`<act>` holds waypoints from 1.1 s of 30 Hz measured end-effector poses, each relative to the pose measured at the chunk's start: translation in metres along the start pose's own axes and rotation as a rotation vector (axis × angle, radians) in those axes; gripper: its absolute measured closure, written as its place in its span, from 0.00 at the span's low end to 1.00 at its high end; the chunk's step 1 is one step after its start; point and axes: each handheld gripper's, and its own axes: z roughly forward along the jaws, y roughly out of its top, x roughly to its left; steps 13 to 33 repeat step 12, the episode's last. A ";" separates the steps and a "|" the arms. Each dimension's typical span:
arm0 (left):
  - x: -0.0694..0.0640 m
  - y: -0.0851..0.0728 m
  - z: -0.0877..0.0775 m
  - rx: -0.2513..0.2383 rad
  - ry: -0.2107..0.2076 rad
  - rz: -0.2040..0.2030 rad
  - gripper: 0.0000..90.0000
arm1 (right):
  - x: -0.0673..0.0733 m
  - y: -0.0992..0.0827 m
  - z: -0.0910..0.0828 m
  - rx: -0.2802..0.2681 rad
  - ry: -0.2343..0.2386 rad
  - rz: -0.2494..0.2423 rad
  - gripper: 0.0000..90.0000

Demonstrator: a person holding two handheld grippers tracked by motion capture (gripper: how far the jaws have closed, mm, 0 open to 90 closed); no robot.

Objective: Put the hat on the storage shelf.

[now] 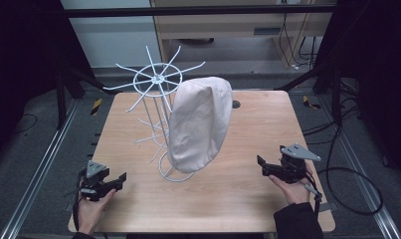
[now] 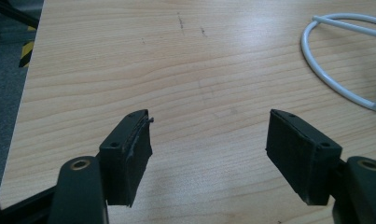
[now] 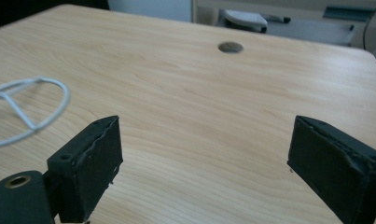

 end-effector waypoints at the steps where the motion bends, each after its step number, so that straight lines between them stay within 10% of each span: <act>1: 0.000 0.000 0.000 0.000 0.002 0.001 0.34 | -0.003 -0.003 0.002 0.010 -0.007 0.005 0.11; 12: 0.004 -0.002 0.006 0.006 0.016 0.008 0.30 | -0.038 -0.031 0.014 0.097 -0.110 0.033 0.12; 33: 0.004 -0.002 0.006 0.006 0.016 0.008 0.30 | -0.038 -0.031 0.014 0.097 -0.110 0.033 0.12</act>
